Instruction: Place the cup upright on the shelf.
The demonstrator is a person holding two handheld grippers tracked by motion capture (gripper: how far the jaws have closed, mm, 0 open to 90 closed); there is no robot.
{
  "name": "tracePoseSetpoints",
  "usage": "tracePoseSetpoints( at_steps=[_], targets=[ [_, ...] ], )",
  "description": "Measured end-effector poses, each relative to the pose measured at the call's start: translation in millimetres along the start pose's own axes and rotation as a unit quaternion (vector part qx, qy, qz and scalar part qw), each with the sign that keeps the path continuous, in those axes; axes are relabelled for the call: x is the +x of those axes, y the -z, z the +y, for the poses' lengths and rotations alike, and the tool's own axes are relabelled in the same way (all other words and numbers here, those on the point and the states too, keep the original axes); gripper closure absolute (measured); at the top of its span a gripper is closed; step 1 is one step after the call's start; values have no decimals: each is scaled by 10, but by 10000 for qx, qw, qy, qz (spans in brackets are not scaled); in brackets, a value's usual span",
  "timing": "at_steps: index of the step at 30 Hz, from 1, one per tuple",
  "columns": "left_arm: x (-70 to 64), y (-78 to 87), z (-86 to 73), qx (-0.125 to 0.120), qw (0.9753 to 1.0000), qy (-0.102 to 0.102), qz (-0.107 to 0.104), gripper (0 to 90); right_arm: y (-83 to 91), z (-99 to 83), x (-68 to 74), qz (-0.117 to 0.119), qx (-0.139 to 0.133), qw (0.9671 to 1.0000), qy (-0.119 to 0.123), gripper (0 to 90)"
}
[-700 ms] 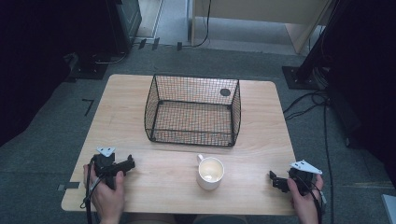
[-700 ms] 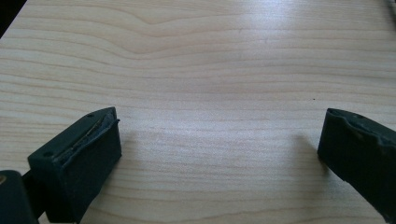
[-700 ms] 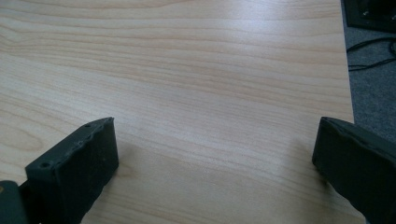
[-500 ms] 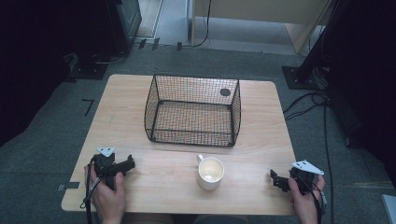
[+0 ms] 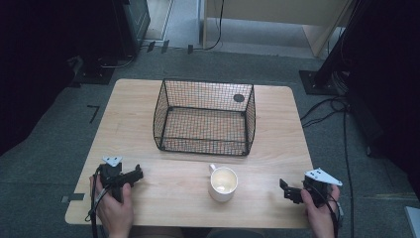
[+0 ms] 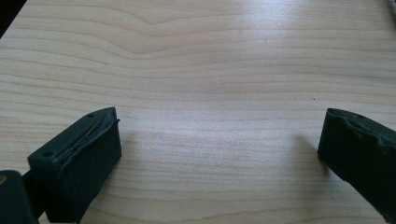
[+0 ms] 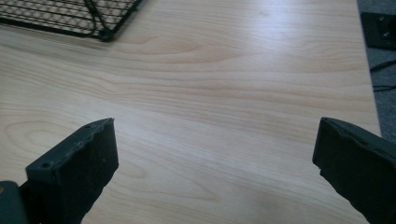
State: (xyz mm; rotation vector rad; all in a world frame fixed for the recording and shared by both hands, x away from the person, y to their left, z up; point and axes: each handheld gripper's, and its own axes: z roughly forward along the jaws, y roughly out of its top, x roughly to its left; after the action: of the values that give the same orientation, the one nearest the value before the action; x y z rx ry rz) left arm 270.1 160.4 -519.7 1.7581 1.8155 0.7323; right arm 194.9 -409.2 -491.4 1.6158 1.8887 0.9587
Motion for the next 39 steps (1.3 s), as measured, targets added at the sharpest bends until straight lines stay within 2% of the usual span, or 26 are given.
tracePoseSetpoints(
  at_steps=[5, 17, 27, 39],
  targets=[
    [0, 0, 0, 0, 10000, -1, -2, 0, 43, 56, 135, 225, -48, 9997, 71, 0],
    [-3, -1, 0, -5, 10000, -10, -18, 0, 69, 179, 350, 340, -73, 9992, 217, 0],
    [-11, -4, 4, -5, 10000, -27, -21, 0, 11, 265, 604, 580, -44, 9973, 443, 0],
    [-11, -4, 4, -1, 10000, -57, -42, 0, -18, 360, 823, 792, -89, 9954, 530, 0]
  ],
)
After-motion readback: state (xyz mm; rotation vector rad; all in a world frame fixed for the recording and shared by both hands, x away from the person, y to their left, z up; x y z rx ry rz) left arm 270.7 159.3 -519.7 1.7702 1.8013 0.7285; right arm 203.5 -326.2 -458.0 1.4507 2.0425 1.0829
